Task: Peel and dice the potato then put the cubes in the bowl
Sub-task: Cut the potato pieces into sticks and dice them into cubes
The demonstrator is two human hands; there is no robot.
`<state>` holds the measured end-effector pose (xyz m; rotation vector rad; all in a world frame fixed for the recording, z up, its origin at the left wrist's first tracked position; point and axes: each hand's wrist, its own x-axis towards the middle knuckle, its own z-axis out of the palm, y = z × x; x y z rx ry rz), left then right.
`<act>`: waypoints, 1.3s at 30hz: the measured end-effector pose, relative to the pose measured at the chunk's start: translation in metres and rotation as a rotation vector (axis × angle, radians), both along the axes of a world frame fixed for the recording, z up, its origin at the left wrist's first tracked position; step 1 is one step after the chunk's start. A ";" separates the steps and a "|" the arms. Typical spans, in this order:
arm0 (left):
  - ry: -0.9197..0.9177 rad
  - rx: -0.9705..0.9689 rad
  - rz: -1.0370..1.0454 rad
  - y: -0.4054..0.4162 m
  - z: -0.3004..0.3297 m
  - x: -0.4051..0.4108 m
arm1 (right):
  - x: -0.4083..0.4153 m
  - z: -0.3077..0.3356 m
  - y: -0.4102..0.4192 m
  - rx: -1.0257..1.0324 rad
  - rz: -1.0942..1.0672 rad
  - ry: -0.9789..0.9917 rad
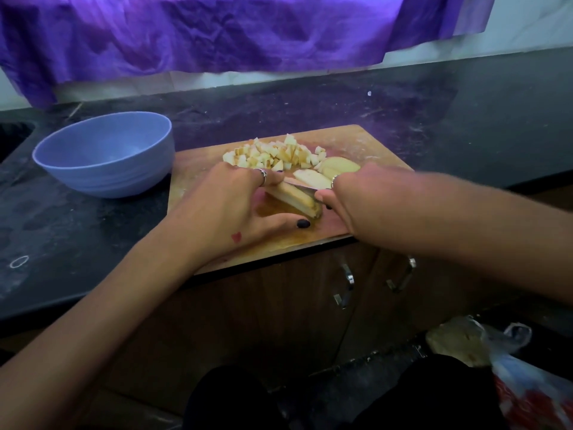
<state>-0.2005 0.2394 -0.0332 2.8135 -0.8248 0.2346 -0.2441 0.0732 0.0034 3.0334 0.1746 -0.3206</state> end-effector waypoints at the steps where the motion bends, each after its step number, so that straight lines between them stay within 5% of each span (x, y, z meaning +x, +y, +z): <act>1: -0.002 -0.008 -0.001 0.000 -0.001 0.001 | 0.003 0.005 0.000 -0.033 0.022 0.000; 6: -0.008 -0.008 0.006 -0.003 0.000 -0.001 | 0.009 0.005 -0.002 -0.087 0.073 0.016; 21: -0.154 0.349 0.000 -0.012 0.012 -0.006 | 0.007 -0.021 -0.016 0.292 0.052 -0.008; 26: -0.179 0.367 0.019 -0.011 0.013 -0.004 | -0.005 -0.031 -0.008 0.151 0.032 -0.140; 34: -0.196 0.457 0.045 -0.016 0.020 -0.006 | -0.011 -0.036 -0.007 0.218 -0.005 -0.182; 39: -0.185 0.235 0.001 -0.023 0.003 -0.022 | -0.002 -0.041 -0.011 0.264 -0.016 -0.154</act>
